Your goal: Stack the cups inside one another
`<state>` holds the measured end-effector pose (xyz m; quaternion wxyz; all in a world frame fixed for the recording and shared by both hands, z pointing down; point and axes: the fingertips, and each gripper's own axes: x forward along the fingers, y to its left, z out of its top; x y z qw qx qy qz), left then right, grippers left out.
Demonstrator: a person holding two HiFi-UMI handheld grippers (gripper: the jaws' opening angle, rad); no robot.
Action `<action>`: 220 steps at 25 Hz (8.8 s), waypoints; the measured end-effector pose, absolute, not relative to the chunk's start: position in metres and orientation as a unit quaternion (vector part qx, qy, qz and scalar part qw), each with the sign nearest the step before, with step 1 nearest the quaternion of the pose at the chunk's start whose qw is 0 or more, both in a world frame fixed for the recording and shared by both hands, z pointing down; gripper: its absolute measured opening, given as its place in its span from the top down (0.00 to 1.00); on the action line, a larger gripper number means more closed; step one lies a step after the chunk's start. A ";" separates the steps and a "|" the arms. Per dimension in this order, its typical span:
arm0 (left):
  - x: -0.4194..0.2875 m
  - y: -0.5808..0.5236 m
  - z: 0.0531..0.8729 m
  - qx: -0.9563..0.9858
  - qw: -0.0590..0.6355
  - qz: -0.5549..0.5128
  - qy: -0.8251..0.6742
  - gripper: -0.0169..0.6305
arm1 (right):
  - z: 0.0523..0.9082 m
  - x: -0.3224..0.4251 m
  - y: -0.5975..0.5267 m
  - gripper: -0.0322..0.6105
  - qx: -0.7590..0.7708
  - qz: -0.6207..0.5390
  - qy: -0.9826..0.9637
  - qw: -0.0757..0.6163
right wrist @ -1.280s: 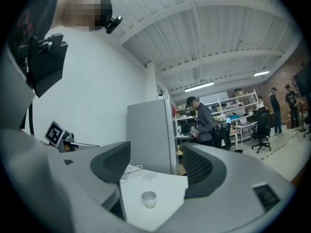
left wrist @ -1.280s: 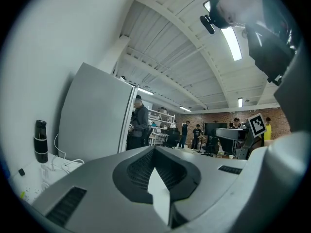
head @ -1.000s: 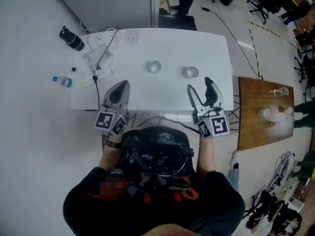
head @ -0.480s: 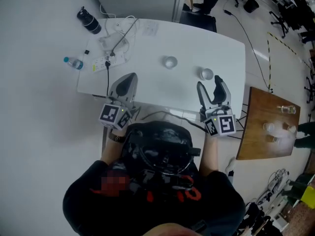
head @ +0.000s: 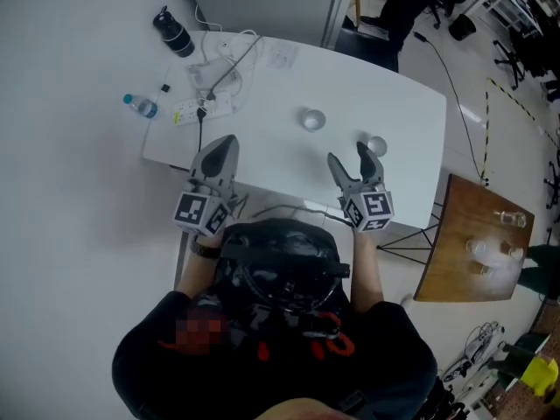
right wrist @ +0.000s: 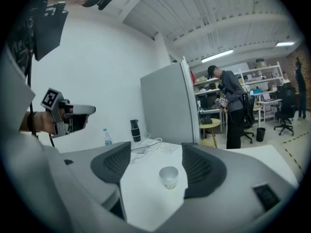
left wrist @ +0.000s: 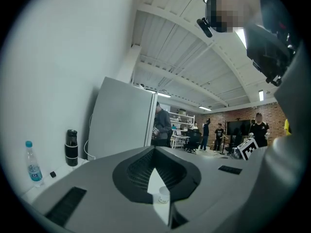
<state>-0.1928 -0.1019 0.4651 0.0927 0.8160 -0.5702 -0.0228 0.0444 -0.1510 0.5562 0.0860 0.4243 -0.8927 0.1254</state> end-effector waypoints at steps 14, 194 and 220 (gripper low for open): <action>-0.223 -0.093 0.473 0.789 0.103 -0.022 -0.605 0.97 | 0.693 0.007 -0.215 0.29 0.381 0.183 -0.877 0.227; -0.115 -0.113 0.465 0.866 0.080 0.005 -0.493 0.97 | 0.743 0.192 -0.267 0.30 0.527 0.169 -0.790 0.265; -0.102 -0.125 0.469 0.896 0.085 -0.005 -0.436 0.97 | 0.622 0.174 -0.208 0.53 0.575 0.134 -0.795 0.136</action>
